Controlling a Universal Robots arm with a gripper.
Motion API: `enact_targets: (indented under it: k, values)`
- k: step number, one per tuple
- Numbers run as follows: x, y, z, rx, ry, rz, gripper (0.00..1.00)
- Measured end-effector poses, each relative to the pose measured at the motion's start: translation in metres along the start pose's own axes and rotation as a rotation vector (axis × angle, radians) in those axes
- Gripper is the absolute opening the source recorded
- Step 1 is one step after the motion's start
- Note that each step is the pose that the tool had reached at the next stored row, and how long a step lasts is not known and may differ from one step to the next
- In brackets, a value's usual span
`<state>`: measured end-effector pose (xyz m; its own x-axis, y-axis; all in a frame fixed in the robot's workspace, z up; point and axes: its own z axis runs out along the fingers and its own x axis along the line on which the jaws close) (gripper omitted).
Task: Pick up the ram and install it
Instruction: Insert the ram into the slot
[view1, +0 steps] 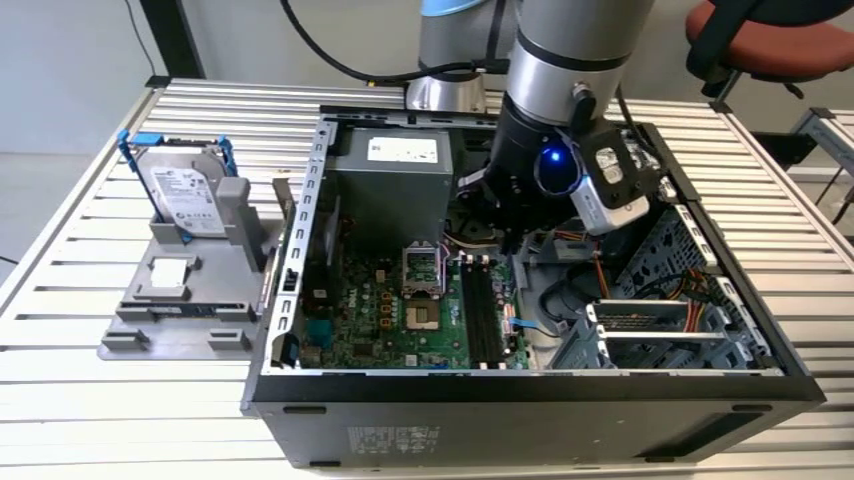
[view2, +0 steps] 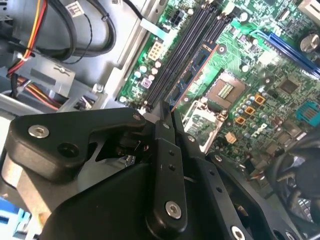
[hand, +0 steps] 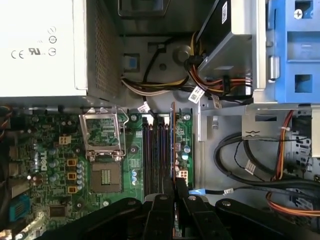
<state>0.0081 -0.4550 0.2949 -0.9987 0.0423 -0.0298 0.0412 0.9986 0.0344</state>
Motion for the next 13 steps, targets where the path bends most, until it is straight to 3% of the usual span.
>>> enact_targets:
  k: [6,13]
  values:
    - [0.0002,-0.0055,0.01,-0.0004,-0.0001,0.0,0.0]
    - [0.0005,-0.0071,0.0227,-0.0002,-0.0001,0.0,0.0]
